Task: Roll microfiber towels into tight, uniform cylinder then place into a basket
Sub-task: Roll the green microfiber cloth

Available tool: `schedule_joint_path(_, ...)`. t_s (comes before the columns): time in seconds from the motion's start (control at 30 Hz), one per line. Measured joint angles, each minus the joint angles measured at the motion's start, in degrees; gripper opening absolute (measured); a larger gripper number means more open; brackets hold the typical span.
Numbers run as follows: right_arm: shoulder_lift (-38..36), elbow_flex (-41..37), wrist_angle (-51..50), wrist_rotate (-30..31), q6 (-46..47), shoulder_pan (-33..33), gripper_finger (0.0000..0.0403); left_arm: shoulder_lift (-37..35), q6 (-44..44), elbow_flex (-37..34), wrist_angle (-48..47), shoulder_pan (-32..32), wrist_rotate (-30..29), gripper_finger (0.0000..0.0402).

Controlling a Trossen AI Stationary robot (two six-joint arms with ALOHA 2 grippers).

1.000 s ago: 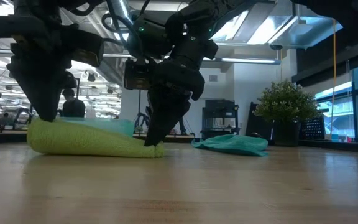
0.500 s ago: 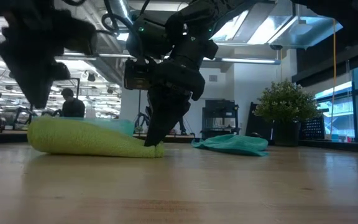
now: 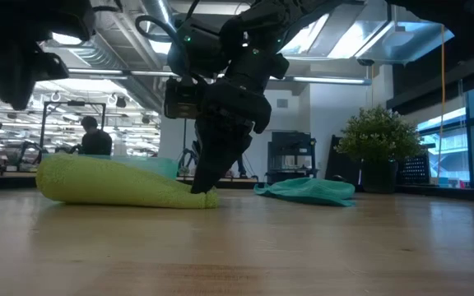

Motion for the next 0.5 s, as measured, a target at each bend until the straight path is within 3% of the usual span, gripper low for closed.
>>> schedule_joint_path(0.2, 0.2, 0.0, 2.8, -3.9, 0.0, -0.1, 0.0104, 0.0, -2.4, 0.0, -5.4, -3.4, 0.0, 0.0082)
schedule_joint_path(0.5, 0.4, -0.1, 7.0, -4.5, 0.0, -0.1, 0.0104, 0.0, -3.3, 0.0, -5.9, -7.1, -1.8, 0.0082)
